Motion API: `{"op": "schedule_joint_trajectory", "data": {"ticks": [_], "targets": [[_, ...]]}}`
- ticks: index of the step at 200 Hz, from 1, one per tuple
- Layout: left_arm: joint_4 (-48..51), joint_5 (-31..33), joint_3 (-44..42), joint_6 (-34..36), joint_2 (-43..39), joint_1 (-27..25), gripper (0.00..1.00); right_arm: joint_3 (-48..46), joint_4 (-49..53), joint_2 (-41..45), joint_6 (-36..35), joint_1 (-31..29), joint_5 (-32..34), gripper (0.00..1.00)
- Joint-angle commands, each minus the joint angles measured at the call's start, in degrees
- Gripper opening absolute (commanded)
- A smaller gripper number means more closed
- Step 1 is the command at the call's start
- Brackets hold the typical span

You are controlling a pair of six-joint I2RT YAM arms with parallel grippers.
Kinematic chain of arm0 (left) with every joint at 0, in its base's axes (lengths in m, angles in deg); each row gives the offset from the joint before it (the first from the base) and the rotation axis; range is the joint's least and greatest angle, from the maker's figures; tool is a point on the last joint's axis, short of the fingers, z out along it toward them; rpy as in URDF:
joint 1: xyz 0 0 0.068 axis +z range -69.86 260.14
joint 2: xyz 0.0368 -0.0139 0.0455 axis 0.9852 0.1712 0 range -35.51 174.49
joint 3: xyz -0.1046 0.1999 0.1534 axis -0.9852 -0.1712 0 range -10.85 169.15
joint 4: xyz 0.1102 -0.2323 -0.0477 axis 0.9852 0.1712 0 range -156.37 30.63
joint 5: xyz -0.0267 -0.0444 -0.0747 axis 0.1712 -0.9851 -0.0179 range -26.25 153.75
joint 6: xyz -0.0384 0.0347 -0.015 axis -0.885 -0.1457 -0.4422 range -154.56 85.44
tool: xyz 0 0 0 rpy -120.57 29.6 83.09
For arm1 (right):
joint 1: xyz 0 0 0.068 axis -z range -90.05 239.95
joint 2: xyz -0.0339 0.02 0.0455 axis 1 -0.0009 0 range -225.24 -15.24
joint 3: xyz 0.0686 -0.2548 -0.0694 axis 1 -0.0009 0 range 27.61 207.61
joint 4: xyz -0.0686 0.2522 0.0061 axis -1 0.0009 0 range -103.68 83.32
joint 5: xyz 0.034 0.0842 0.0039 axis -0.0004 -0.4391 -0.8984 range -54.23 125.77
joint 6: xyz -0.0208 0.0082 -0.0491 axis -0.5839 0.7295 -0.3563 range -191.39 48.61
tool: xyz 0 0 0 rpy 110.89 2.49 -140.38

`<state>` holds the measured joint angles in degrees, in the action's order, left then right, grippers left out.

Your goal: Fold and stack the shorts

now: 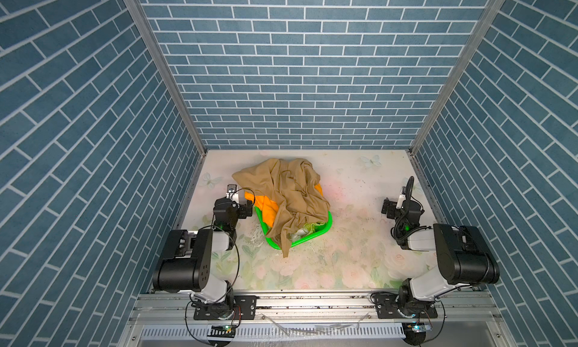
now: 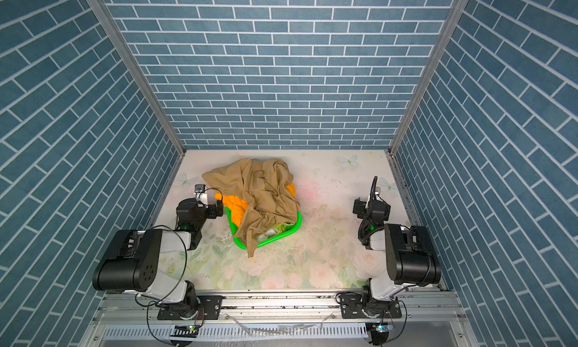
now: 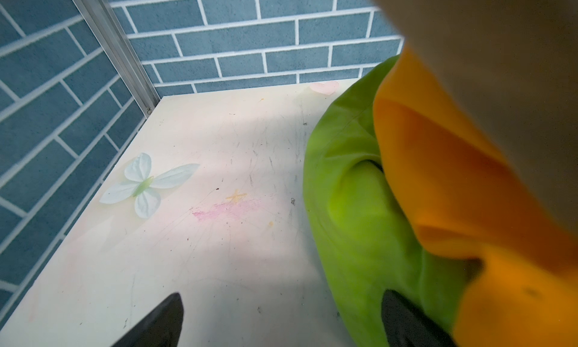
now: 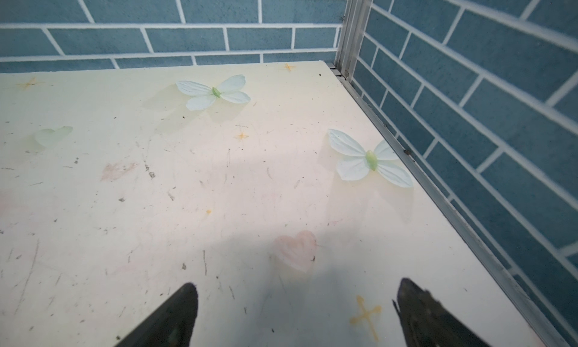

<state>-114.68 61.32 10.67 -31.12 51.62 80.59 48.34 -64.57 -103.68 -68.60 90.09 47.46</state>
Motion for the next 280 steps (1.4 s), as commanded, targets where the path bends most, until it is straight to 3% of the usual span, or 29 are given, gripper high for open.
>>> {"op": "schedule_joint_trajectory", "data": {"ticks": [1, 32, 51, 75, 82, 116, 165, 208, 245, 280], "targets": [[2.81, 7.29, 1.71, -2.92, -2.44, -0.18, 1.0, 0.61, 3.18, 6.09, 0.88, -1.2, 4.83, 0.99], [26.89, 29.18, 6.23, -13.84, -19.4, -0.01, 1.0, 1.99, 10.9, 14.17, -0.16, -2.97, 8.34, 0.99], [37.13, 33.14, 9.02, -18.64, -26.56, -0.09, 1.0, 5.79, 21.22, 20.69, 4.21, -3.29, 6.98, 0.99], [50.47, 37.37, 11.22, -40.72, -32.43, 0.07, 1.0, 15.27, 38.54, 23.55, 8.61, -3.87, -0.42, 0.99], [52.53, 35.32, 11.23, -43.74, -34.25, 0.37, 1.0, 17.52, 41.61, 23.01, 8.66, -5.51, -0.87, 0.99], [54.17, 16.1, 12.37, -43.46, -40.01, 0.47, 1.0, 28.21, 53.98, 17.12, 11.12, -16.74, -3.9, 0.99], [67.6, -8.52, 20.31, -49.22, -32.96, 0.32, 1.0, 42.9, 61.19, -0.38, 16.83, -33.09, -9.36, 0.99], [69.54, -16.31, 19.86, -49.69, -33.36, -1.41, 0.99, 51.98, 62.17, -12.43, 21.29, -38.33, -15.94, 0.98], [68.69, -19.17, 15.41, -49.43, -37.03, -1.51, 1.0, 59.92, 66.07, -22.64, 23.49, -39.3, -18.07, 0.82], [68.53, -21.68, 13.35, -48.43, -37.34, -1.76, 1.0, 61.42, 69.88, -24.77, 20.59, -38.66, -12.7, 0.42]]}}
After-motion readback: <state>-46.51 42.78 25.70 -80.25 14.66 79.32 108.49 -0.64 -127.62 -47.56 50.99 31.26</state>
